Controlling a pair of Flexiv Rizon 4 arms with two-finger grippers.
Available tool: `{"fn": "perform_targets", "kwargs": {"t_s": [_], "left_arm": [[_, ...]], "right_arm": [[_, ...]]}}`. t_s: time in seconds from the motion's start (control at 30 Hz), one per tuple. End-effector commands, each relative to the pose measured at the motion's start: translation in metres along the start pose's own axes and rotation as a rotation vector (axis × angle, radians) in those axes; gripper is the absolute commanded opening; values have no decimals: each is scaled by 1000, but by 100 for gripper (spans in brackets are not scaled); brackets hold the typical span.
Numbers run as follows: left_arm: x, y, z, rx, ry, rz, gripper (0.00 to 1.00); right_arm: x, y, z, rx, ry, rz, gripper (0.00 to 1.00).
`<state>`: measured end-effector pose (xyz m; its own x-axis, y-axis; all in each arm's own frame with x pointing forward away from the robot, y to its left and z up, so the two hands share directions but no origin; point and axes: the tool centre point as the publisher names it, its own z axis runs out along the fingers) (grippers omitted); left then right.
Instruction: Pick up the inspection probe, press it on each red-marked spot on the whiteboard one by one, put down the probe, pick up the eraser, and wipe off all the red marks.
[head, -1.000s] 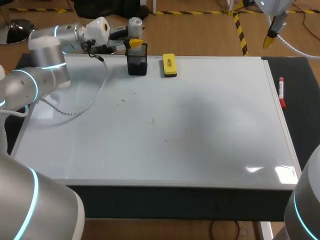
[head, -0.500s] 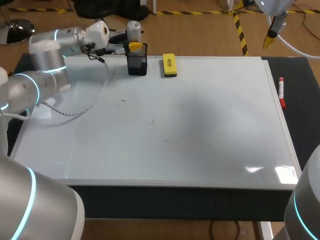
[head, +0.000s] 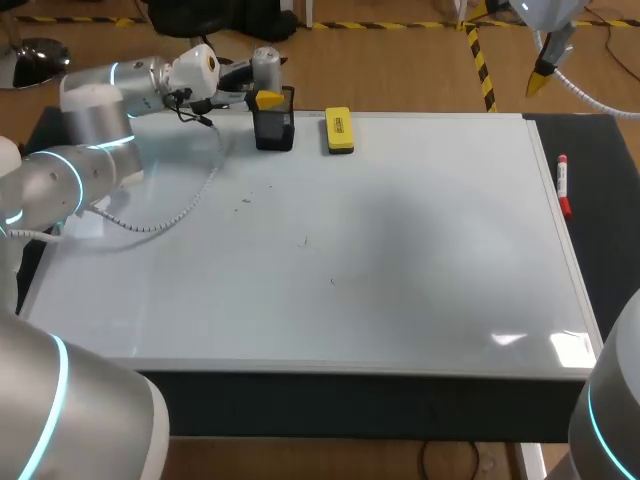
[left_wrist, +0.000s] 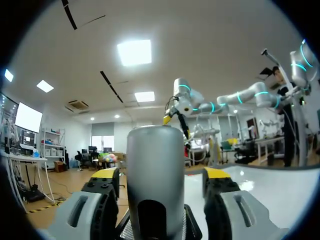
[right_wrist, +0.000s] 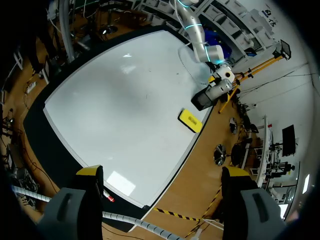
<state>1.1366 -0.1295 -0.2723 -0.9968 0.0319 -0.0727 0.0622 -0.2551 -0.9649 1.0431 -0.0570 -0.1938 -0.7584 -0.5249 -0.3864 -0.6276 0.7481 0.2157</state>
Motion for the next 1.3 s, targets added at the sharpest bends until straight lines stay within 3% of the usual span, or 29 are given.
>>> {"fn": "perform_targets", "kwargs": {"t_s": [0.03, 0.37, 0.73, 1.07, 1.3], "left_arm": [[-2, 1, 0, 1, 4, -1, 100], [4, -11, -1, -46, -25, 24, 100], [15, -43, -22, -113, -106, 113, 100], [43, -65, -37, -164, -184, 137, 100], [73, -72, -48, -212, -269, 143, 100]], "right_arm": [[0, 0, -1, 3, 4, -2, 100], [0, 0, -1, 3, 4, -2, 100], [0, 0, -1, 3, 4, -2, 100], [0, 0, -1, 3, 4, -2, 100], [0, 0, -1, 3, 4, -2, 100]]}}
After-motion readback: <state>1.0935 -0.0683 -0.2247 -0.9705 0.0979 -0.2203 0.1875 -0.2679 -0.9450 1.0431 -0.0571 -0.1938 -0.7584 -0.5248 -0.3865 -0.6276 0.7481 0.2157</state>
